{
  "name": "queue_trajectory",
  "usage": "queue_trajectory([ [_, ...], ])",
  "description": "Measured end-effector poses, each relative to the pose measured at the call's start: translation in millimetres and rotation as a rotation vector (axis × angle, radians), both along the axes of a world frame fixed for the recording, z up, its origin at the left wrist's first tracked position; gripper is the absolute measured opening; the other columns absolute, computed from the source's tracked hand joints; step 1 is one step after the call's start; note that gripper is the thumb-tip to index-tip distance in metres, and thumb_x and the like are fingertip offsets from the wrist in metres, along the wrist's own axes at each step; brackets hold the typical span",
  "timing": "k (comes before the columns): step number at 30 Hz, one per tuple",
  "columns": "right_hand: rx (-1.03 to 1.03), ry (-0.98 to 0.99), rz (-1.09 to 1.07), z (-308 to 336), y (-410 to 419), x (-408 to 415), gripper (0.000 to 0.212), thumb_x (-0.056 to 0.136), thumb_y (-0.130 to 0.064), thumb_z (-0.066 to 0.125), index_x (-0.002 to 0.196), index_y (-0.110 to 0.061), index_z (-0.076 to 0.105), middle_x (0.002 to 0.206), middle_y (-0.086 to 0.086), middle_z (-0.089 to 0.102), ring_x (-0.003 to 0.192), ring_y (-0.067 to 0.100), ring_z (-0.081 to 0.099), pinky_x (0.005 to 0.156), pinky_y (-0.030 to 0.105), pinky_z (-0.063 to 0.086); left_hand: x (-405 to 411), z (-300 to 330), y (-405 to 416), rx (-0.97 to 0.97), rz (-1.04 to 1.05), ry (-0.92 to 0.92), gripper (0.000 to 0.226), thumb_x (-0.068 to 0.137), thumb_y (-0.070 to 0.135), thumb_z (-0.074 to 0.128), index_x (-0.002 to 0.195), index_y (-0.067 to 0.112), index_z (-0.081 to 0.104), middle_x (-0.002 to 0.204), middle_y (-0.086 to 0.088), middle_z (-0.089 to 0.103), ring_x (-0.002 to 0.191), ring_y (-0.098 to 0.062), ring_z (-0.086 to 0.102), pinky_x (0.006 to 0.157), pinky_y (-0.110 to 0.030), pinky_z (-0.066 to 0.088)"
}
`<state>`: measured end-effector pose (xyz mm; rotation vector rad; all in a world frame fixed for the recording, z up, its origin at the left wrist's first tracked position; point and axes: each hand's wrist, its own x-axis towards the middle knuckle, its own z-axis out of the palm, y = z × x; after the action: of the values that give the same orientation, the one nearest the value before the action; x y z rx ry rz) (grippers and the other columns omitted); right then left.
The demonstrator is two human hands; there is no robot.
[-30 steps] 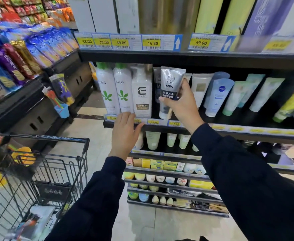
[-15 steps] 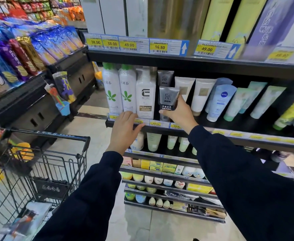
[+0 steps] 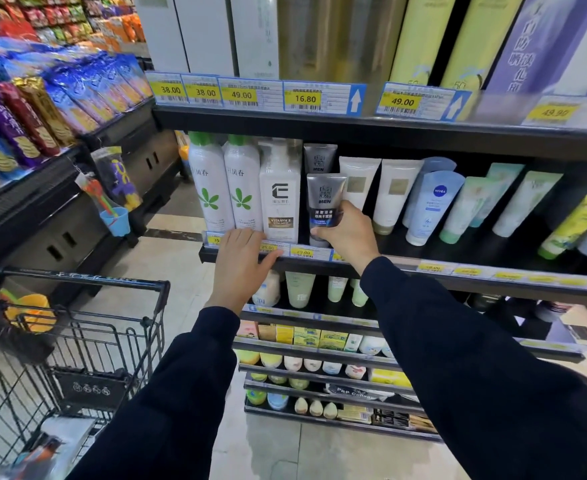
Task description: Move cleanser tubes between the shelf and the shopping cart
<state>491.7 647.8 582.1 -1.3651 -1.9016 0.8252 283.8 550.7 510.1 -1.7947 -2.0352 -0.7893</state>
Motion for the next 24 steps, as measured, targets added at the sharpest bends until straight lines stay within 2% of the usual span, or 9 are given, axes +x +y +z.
queue_trajectory([
  [3, -0.013, 0.004, -0.031, -3.6, 5.3, -6.2, 0.050, 0.076, -0.030, 0.089, 0.119, -0.018, 0.066, 0.116, -0.002, 0.074, 0.107, 0.018, 0.068, 0.096, 0.039, 0.056, 0.1, -0.1, -0.1, -0.007, -0.002, -0.013, 0.042, 0.096, 0.053, 0.062, 0.111, 0.014, 0.068, 0.100, -0.002, 0.065, 0.100, -0.025, 0.058, 0.103, -0.040, 0.040],
  [7, 0.001, -0.011, -0.063, -4.2, 9.3, -12.9, 0.047, 0.079, -0.033, 0.087, 0.118, -0.017, 0.068, 0.117, 0.001, 0.074, 0.107, 0.021, 0.068, 0.095, 0.039, 0.055, 0.9, 0.0, -0.5, -0.022, 0.009, -0.020, 0.043, 0.097, 0.054, 0.060, 0.112, 0.014, 0.067, 0.102, -0.002, 0.065, 0.102, -0.024, 0.058, 0.104, -0.040, 0.038],
  [14, 0.005, -0.050, -0.086, 0.1, 12.1, -21.4, 0.036, 0.083, -0.037, 0.083, 0.110, -0.018, 0.071, 0.109, 0.002, 0.075, 0.099, 0.023, 0.069, 0.078, 0.029, 0.048, 1.7, -0.8, -1.0, -0.002, 0.004, -0.011, 0.044, 0.097, 0.054, 0.059, 0.111, 0.013, 0.067, 0.099, -0.003, 0.065, 0.100, -0.025, 0.058, 0.104, -0.042, 0.040],
  [24, -0.004, -0.102, -0.083, 2.0, 13.9, -26.4, 0.035, 0.086, -0.043, 0.080, 0.106, -0.016, 0.069, 0.108, 0.004, 0.074, 0.100, 0.026, 0.067, 0.074, 0.029, 0.042, 2.6, 0.7, -2.9, 0.010, -0.005, -0.023, 0.041, 0.097, 0.051, 0.062, 0.109, 0.013, 0.067, 0.098, -0.003, 0.064, 0.098, -0.025, 0.057, 0.102, -0.042, 0.041],
])
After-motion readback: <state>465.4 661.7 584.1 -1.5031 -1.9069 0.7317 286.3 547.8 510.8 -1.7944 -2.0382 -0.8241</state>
